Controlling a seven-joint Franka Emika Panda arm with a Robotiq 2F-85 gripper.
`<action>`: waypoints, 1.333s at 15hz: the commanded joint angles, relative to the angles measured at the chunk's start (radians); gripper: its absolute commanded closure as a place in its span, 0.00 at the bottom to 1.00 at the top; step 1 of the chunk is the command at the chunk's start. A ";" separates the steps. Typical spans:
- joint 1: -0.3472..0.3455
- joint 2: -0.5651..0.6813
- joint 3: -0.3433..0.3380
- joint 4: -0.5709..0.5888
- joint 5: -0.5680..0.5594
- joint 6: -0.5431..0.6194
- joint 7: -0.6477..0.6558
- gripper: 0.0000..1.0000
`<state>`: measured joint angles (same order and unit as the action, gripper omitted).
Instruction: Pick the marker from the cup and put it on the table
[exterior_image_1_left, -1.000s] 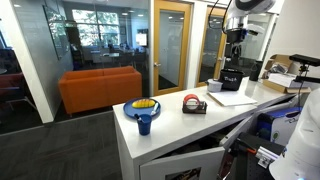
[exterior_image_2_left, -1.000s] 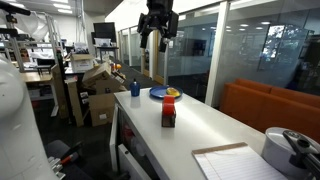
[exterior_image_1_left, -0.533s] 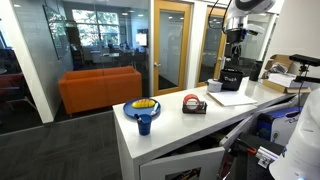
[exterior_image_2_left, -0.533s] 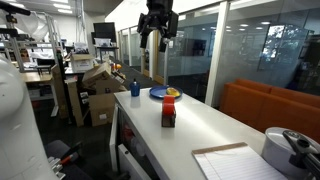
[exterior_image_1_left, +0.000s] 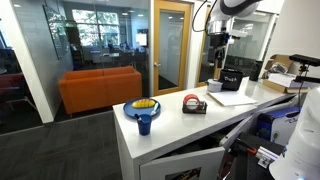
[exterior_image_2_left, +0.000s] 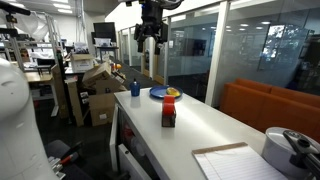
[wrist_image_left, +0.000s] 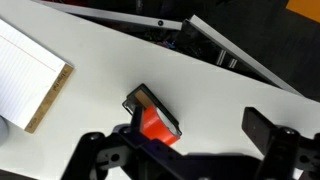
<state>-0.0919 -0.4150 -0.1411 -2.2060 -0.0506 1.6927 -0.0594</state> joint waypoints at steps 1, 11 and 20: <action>0.028 0.041 0.048 0.024 0.036 0.049 0.040 0.00; 0.128 0.133 0.168 -0.012 0.067 0.226 0.075 0.00; 0.217 0.234 0.293 0.004 0.056 0.351 0.199 0.00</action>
<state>0.1161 -0.2100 0.1337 -2.2240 0.0112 2.0108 0.1059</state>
